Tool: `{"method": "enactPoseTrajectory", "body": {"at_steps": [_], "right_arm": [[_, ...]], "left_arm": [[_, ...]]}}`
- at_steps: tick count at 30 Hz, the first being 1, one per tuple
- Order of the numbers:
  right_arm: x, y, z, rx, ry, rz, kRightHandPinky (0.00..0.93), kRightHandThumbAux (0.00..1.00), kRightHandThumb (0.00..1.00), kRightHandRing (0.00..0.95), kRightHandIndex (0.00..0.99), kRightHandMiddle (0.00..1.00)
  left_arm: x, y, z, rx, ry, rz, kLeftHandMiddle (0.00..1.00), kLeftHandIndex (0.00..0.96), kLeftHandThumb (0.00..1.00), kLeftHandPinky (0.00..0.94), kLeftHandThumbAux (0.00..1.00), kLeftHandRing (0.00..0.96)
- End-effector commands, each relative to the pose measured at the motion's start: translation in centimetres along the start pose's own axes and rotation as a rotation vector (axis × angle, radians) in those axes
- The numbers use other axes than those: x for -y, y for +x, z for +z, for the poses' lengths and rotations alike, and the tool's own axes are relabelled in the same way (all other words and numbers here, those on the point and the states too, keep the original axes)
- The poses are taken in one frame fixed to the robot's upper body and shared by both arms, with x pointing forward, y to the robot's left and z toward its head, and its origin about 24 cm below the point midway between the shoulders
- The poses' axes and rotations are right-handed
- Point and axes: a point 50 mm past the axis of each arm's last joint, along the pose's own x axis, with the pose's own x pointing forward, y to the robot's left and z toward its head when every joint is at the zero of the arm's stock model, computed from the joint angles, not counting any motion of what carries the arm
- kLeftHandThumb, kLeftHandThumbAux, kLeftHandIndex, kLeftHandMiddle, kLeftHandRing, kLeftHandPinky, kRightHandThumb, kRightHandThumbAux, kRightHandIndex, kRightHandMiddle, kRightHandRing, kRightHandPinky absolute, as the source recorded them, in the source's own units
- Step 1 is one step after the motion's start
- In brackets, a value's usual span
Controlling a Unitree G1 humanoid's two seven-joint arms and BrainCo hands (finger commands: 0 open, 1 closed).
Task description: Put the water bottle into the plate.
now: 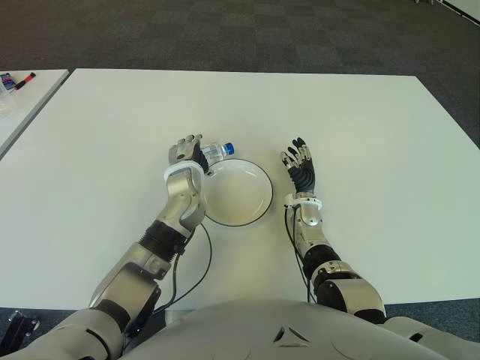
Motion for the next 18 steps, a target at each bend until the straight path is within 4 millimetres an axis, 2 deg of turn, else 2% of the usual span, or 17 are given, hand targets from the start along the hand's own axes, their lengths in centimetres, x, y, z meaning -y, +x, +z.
{"method": "enactPoseTrajectory", "body": {"at_steps": [1, 7, 18], "right_arm": [[-0.4, -2.5, -3.0, -0.161, 0.028, -0.028, 0.168, 0.688, 0.032, 0.125, 0.066, 0.111], [-0.4, -2.4, -3.0, -0.164, 0.030, -0.029, 0.170, 0.697, 0.034, 0.126, 0.065, 0.112], [-0.6, -2.3, -3.0, -0.167, 0.027, -0.026, 0.174, 0.715, 0.029, 0.132, 0.068, 0.121]], "left_arm": [[-1.4, -2.3, 0.8, 0.062, -0.063, 0.039, 0.005, 0.000, 0.000, 0.117, 0.880, 0.028], [-2.9, -3.9, 1.4, 0.149, -0.141, 0.056, 0.006, 0.000, 0.000, 0.115, 0.873, 0.030], [-3.7, -4.3, 1.3, 0.226, -0.215, 0.063, 0.001, 0.000, 0.000, 0.114, 0.877, 0.028]]}}
